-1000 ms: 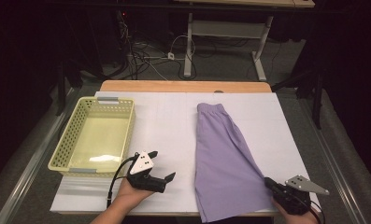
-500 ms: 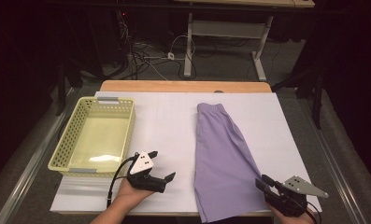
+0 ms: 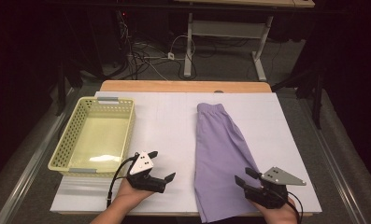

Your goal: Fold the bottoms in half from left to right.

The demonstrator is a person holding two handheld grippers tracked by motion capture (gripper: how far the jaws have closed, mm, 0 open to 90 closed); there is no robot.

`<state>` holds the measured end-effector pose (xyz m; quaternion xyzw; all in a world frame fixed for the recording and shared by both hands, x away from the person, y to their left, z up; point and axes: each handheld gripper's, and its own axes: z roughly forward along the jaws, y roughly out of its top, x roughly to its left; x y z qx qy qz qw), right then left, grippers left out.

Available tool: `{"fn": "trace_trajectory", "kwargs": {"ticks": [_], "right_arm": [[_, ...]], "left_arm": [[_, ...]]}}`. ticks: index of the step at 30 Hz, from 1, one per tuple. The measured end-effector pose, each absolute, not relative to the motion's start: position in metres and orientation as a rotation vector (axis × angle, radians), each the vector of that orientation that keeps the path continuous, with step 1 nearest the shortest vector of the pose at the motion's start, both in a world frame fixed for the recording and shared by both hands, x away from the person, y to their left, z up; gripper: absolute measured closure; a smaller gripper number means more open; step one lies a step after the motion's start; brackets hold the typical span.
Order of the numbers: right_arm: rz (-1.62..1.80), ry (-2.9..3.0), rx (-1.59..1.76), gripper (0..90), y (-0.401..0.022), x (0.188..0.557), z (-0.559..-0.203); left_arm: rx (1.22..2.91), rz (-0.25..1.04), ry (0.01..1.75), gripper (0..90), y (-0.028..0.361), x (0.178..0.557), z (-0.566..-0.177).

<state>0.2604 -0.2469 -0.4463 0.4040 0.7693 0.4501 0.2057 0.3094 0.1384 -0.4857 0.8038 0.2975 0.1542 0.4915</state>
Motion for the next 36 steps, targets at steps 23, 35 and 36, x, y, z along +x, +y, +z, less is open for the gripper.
{"fn": "trace_trajectory", "kwargs": {"ticks": [23,35,36], "right_arm": [[1.267,2.377,0.866,60.4,-0.15,0.255,-0.464],[1.121,2.461,0.884,81.9,-0.146,0.258,-0.482],[1.129,2.462,0.89,84.5,-0.148,0.258,-0.481]], "left_arm": [[1.953,0.375,0.72,0.9,0.138,0.309,-0.486],[1.955,0.374,0.714,0.9,0.138,0.309,-0.486],[1.956,0.372,0.712,0.9,0.138,0.309,-0.486]]}}
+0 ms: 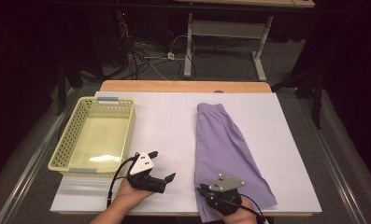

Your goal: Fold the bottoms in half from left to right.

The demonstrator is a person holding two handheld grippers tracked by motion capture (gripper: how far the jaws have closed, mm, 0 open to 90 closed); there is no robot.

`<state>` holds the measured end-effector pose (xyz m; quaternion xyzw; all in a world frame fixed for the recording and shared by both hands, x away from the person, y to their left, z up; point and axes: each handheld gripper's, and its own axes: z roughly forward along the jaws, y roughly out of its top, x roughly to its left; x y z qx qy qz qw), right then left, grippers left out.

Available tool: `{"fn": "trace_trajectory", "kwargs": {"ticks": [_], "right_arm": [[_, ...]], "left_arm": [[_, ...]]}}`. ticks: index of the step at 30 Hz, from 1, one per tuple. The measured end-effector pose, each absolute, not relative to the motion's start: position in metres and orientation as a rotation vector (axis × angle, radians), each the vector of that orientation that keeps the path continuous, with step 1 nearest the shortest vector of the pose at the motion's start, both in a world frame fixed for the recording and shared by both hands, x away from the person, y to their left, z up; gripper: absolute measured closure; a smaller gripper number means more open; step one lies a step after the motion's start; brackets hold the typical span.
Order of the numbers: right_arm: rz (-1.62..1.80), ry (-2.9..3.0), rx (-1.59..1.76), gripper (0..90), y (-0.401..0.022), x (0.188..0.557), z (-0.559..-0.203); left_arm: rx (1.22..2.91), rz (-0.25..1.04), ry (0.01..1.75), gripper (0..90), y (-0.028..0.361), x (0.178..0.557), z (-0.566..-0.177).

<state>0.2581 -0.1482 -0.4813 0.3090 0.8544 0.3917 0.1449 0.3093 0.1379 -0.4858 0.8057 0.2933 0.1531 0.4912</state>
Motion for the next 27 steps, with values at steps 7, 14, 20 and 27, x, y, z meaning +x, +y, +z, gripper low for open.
{"fn": "trace_trajectory", "kwargs": {"ticks": [7,14,20,27], "right_arm": [[1.183,2.428,0.912,90.0,-0.161,0.26,-0.475],[1.248,2.379,0.936,90.0,-0.175,0.26,-0.465],[1.29,2.347,0.942,90.0,-0.185,0.261,-0.459],[1.307,2.333,0.942,90.0,-0.19,0.26,-0.456]], "left_arm": [[1.987,0.344,0.696,1.1,0.136,0.311,-0.484],[2.088,0.271,0.62,19.3,0.099,0.302,-0.474],[2.184,0.237,0.519,46.5,0.06,0.3,-0.477],[2.254,0.246,0.528,77.5,0.043,0.303,-0.482]]}}
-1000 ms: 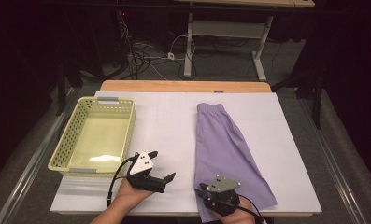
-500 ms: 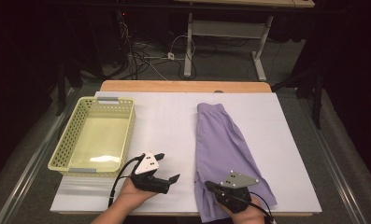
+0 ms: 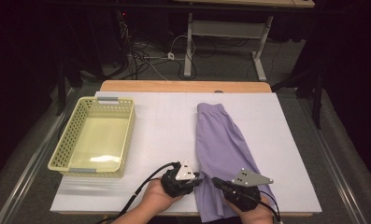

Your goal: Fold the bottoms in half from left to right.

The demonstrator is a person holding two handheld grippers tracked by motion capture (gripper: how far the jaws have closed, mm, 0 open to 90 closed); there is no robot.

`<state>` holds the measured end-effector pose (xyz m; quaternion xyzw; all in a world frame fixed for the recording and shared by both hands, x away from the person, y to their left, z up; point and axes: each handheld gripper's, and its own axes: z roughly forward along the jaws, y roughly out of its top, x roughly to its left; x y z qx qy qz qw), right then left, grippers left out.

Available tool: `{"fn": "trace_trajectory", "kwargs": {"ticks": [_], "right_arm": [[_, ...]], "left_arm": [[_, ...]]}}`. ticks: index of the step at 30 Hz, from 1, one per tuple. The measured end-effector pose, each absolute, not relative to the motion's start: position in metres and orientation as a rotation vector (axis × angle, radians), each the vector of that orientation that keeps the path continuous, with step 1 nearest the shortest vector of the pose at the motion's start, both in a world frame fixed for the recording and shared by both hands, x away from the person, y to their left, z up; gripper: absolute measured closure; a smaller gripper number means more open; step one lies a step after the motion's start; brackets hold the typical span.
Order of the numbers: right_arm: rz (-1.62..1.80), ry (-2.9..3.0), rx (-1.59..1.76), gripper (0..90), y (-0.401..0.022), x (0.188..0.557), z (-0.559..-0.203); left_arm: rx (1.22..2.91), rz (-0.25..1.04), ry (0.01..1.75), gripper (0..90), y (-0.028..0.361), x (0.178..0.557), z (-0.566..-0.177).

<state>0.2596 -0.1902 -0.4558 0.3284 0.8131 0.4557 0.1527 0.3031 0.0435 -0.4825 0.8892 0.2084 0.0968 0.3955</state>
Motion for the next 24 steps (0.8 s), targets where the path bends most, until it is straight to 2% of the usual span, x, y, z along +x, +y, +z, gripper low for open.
{"fn": "trace_trajectory", "kwargs": {"ticks": [3,15,18,21,22,24], "right_arm": [[1.312,2.334,0.937,90.0,-0.191,0.259,-0.455],[1.306,2.375,0.898,90.0,-0.18,0.256,-0.458],[1.311,2.379,0.893,90.0,-0.177,0.255,-0.457],[1.322,2.374,0.889,90.0,-0.176,0.256,-0.456],[1.325,2.373,0.889,90.0,-0.176,0.256,-0.455],[1.333,2.373,0.889,90.0,-0.175,0.257,-0.455]], "left_arm": [[2.23,0.257,0.535,85.7,0.051,0.302,-0.478],[2.229,0.239,0.572,86.3,0.072,0.298,-0.479],[2.218,0.269,0.566,66.2,0.068,0.295,-0.478],[2.228,0.36,0.558,46.0,0.056,0.29,-0.476],[2.24,0.388,0.55,42.2,0.05,0.29,-0.476],[2.248,0.426,0.547,40.1,0.04,0.291,-0.475]]}}
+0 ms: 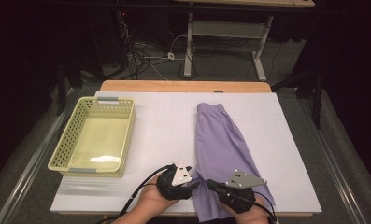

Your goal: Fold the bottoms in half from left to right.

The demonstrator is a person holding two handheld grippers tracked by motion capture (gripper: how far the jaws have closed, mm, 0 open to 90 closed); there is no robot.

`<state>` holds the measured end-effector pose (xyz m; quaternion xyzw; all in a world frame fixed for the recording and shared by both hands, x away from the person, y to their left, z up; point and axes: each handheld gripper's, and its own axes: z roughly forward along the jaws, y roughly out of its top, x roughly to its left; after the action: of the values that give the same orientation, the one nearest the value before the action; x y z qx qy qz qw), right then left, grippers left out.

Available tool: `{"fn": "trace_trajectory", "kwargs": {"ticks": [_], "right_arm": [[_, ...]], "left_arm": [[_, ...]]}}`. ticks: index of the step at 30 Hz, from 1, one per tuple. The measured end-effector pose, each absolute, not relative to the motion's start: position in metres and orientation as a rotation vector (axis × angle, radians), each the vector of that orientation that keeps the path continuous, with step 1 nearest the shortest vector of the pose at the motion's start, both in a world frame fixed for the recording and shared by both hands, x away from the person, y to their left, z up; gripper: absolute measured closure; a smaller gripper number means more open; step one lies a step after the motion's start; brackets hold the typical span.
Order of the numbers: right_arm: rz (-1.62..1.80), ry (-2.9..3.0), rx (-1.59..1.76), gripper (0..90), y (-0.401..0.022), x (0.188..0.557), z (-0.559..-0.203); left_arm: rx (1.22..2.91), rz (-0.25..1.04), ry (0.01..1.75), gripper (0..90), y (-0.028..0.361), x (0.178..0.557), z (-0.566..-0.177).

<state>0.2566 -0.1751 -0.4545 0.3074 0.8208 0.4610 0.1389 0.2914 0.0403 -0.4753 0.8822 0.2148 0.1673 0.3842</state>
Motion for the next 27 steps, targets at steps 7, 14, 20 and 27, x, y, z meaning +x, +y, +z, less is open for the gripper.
{"fn": "trace_trajectory", "kwargs": {"ticks": [7,14,20,27], "right_arm": [[1.362,2.364,0.901,90.0,-0.176,0.257,-0.453],[1.364,2.375,0.904,90.0,-0.175,0.257,-0.455],[1.34,2.413,0.896,90.0,-0.166,0.258,-0.463],[1.31,2.469,0.885,90.0,-0.154,0.258,-0.473]], "left_arm": [[2.268,0.502,0.545,42.0,0.024,0.299,-0.48],[2.208,0.55,0.564,58.6,0.042,0.296,-0.477],[2.21,0.548,0.554,71.5,0.048,0.295,-0.478],[2.23,0.468,0.595,81.1,0.059,0.295,-0.482]]}}
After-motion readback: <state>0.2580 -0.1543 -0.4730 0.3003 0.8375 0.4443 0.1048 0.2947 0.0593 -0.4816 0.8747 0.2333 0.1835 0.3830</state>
